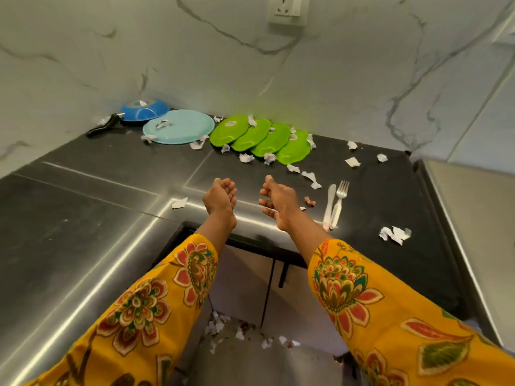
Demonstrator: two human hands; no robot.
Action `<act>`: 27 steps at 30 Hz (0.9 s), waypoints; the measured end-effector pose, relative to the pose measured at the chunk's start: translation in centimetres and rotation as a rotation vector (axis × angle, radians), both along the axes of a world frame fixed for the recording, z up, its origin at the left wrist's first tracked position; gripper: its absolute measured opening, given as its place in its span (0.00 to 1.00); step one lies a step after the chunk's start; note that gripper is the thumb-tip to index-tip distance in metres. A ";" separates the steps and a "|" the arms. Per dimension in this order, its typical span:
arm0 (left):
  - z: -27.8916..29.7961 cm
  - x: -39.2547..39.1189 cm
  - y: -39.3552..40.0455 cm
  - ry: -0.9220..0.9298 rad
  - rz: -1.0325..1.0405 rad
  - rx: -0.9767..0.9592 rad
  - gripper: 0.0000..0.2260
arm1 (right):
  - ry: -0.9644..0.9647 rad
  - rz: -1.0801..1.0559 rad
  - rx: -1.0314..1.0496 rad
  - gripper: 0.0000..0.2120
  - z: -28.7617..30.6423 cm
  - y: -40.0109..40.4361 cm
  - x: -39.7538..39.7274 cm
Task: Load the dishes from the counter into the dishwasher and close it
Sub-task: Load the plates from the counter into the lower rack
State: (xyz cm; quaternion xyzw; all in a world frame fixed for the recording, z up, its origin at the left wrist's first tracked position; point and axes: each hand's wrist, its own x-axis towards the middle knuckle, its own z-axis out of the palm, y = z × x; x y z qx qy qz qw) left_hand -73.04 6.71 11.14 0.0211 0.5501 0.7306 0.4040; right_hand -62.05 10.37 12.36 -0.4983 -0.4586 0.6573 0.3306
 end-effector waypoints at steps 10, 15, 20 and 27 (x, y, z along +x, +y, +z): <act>0.0 -8.3 -1.1 -0.004 0.132 0.022 0.13 | 0.009 0.117 0.009 0.13 -0.1 0.6 -9.2; -0.8 -12.1 -0.7 -0.015 0.185 0.009 0.13 | 0.004 0.166 0.001 0.12 -0.9 1.7 -13.3; -2.1 -16.1 1.1 -0.018 0.208 -0.021 0.13 | 0.000 0.200 -0.028 0.12 -2.1 3.9 -17.3; -2.8 -21.3 5.7 -0.050 0.200 -0.045 0.16 | -0.047 0.210 -0.062 0.13 -4.1 9.2 -24.0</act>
